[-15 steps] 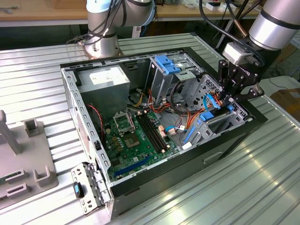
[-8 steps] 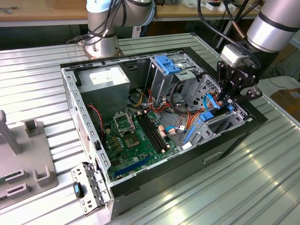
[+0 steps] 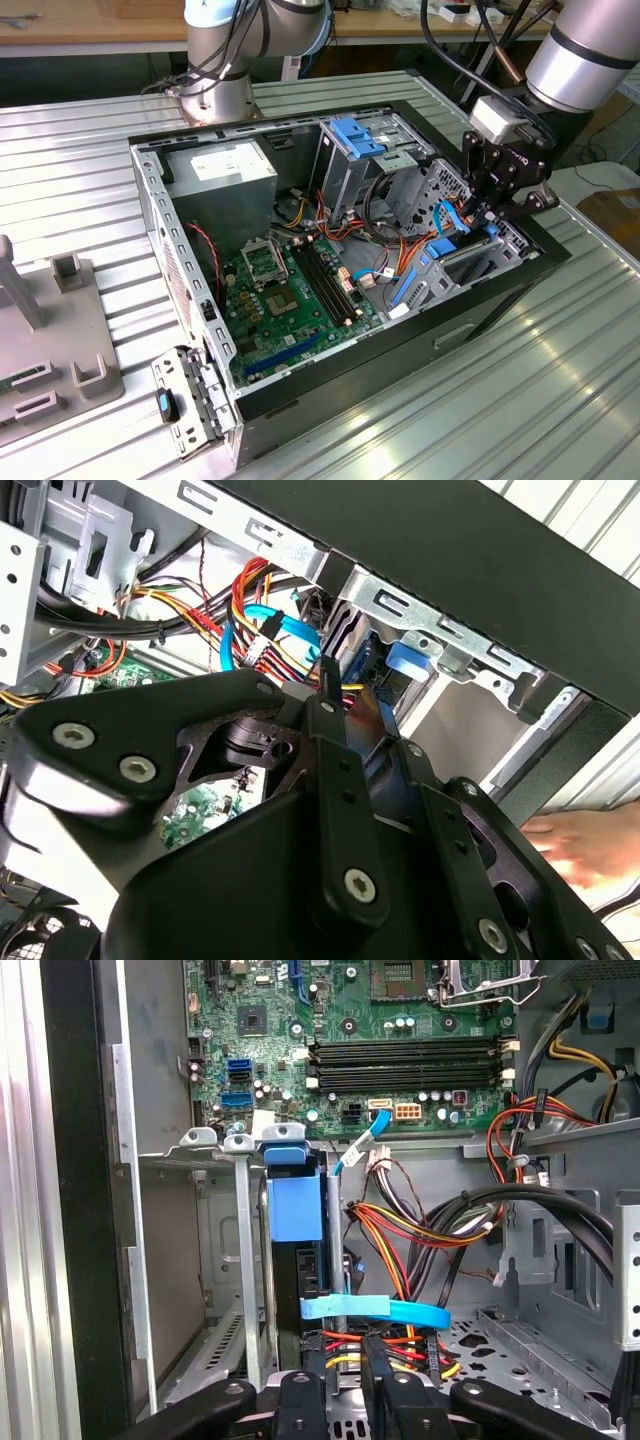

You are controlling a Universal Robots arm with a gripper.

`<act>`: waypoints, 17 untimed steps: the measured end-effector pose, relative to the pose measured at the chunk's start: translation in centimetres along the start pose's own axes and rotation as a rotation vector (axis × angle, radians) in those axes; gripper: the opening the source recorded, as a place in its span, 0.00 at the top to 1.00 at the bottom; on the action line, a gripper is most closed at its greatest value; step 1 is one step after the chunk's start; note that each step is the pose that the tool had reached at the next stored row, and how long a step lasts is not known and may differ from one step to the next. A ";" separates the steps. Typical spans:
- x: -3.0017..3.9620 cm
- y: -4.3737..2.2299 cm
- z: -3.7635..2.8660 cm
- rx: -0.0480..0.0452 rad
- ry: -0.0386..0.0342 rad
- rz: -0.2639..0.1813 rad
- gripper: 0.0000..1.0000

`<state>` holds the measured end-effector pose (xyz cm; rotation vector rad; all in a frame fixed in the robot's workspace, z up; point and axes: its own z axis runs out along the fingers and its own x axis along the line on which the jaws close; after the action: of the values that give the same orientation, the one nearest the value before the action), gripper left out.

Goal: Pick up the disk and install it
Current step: 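Insert the second disk wire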

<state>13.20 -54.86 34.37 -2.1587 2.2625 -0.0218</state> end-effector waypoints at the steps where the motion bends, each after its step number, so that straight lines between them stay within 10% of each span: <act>1: 0.00 0.00 0.00 0.0000 0.0000 0.000 0.71; 7: -0.01 -0.01 -0.86 0.0000 -0.0001 0.000 0.71; 11: -0.33 -0.03 -2.90 0.0020 -0.0001 0.000 0.71; 17: -0.58 1.11 -2.95 0.0155 -0.0007 0.000 0.71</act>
<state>12.06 -54.23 37.30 -2.1507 2.2544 -0.0384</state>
